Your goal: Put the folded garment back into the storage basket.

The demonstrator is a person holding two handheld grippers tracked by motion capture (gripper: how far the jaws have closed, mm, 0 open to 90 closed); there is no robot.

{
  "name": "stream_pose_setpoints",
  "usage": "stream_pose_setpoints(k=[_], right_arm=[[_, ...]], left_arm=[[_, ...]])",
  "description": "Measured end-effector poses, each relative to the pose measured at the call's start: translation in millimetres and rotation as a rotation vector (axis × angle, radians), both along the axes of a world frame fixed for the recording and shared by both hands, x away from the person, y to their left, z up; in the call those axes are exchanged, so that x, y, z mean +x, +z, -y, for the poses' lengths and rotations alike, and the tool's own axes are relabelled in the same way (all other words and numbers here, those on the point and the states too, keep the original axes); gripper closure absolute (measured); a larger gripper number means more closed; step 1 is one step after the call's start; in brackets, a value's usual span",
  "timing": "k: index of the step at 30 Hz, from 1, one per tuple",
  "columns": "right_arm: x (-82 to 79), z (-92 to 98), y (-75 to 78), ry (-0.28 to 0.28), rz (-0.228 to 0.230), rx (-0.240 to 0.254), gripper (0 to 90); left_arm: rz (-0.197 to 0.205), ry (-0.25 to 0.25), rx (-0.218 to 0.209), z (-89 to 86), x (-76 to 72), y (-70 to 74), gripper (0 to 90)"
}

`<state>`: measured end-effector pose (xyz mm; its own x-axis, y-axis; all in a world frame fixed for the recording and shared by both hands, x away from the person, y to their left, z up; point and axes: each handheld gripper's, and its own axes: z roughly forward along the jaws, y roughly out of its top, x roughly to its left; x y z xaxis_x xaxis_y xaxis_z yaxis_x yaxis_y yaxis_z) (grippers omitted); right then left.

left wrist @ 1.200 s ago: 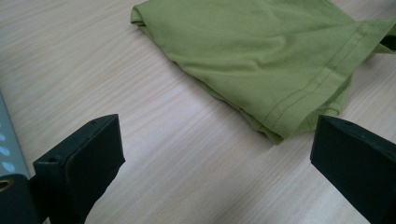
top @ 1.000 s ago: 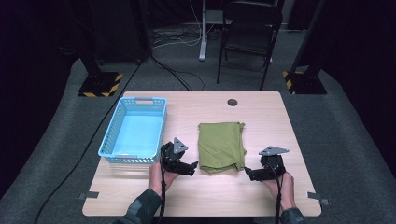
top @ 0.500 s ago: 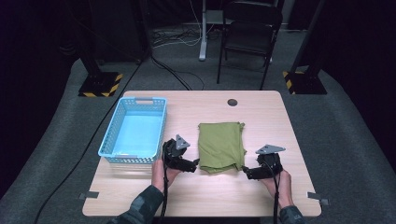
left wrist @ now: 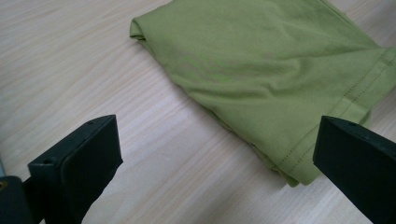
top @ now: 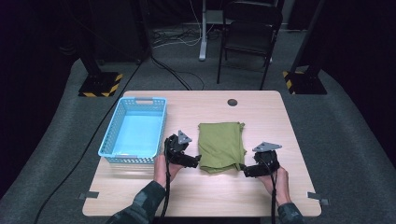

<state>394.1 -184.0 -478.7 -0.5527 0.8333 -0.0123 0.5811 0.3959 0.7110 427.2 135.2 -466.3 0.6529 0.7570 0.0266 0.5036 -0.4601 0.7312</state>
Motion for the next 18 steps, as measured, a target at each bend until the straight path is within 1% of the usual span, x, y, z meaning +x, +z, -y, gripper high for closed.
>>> stream_pose_setpoints(k=[4,6,7,8,10,11,15,18], right_arm=[[1.4,-1.6,0.8,0.004,0.003,0.007,5.0],[2.8,-3.0,1.0,0.006,-0.005,0.013,3.5],[3.5,-3.5,1.2,0.009,-0.001,0.011,3.5],[4.0,-4.7,2.0,0.007,0.012,0.013,2.8],[4.4,-5.4,2.5,0.008,0.012,0.014,2.8],[5.0,-6.5,3.1,0.008,0.023,0.012,2.5],[6.5,-8.5,2.3,0.012,0.014,0.012,2.5],[8.3,-10.4,0.8,0.018,0.001,0.009,2.5]], left_arm=[[-0.01,-0.007,0.009,1.7,3.4,-1.5,0.3],[-0.015,-0.009,0.01,2.4,4.7,-2.6,0.3],[-0.017,-0.012,0.009,2.6,5.3,-3.1,0.1],[-0.02,-0.014,0.012,3.1,5.8,-3.6,0.1],[-0.021,-0.012,0.013,3.8,6.7,-4.1,0.1],[-0.021,-0.014,0.014,4.0,7.4,-4.2,0.1],[-0.021,-0.015,0.018,5.7,9.5,-3.8,0.1],[-0.028,-0.019,0.01,8.2,13.0,-3.7,0.1]])
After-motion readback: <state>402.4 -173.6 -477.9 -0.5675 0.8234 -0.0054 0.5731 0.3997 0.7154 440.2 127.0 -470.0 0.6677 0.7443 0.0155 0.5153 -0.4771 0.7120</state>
